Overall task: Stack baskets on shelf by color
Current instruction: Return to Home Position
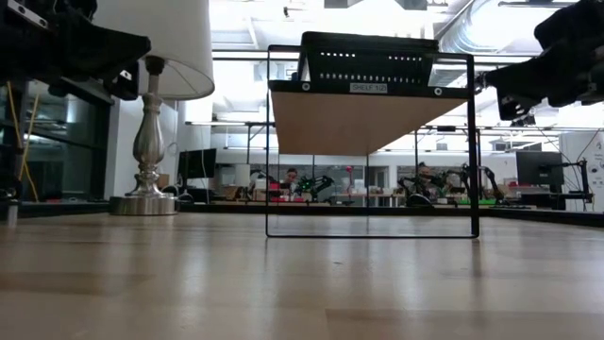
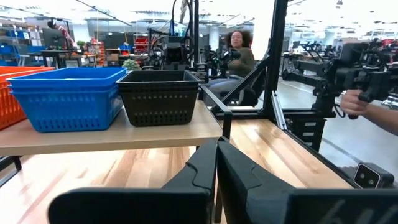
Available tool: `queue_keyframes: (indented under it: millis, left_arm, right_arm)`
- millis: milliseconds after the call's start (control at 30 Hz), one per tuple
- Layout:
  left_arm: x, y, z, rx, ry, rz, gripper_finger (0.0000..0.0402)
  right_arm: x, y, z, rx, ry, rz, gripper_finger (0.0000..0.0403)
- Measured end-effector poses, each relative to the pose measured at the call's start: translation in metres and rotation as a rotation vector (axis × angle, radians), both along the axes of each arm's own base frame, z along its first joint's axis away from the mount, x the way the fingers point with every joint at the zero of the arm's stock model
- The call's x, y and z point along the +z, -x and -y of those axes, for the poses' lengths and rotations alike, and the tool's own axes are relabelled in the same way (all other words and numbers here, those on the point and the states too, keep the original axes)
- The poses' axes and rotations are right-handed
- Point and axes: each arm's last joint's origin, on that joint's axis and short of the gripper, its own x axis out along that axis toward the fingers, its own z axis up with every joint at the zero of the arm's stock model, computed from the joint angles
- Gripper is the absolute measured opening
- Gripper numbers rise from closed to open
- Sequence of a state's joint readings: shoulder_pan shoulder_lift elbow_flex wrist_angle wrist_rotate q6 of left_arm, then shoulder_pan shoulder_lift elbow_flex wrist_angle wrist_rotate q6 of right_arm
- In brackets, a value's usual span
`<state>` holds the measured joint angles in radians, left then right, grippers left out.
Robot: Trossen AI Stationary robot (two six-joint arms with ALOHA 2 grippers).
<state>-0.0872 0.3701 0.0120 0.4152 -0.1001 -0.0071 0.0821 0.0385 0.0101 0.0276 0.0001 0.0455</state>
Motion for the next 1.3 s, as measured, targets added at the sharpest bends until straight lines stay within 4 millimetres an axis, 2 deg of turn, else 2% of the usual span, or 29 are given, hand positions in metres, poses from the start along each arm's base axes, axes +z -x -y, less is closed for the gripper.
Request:
queue_keyframes:
  millis: [267, 433, 1300]
  left_arm:
    - [-0.0001, 0.0, 0.0, 0.0, 0.0, -0.001, 0.0002]
    - [-0.0001, 0.0, 0.0, 0.0, 0.0, -0.002, 0.0001]
    - [-0.0002, 0.0, 0.0, 0.0, 0.0, -0.002, 0.0003]
  right_arm:
    - [-0.001, -0.0003, 0.0004, -0.022, 0.08, -0.005, 0.0]
    - [-0.0023, -0.0013, 0.0006, -0.031, 0.022, -0.025, 0.0]
    - [-0.0026, -0.0014, 0.0006, -0.031, 0.022, -0.026, 0.0]
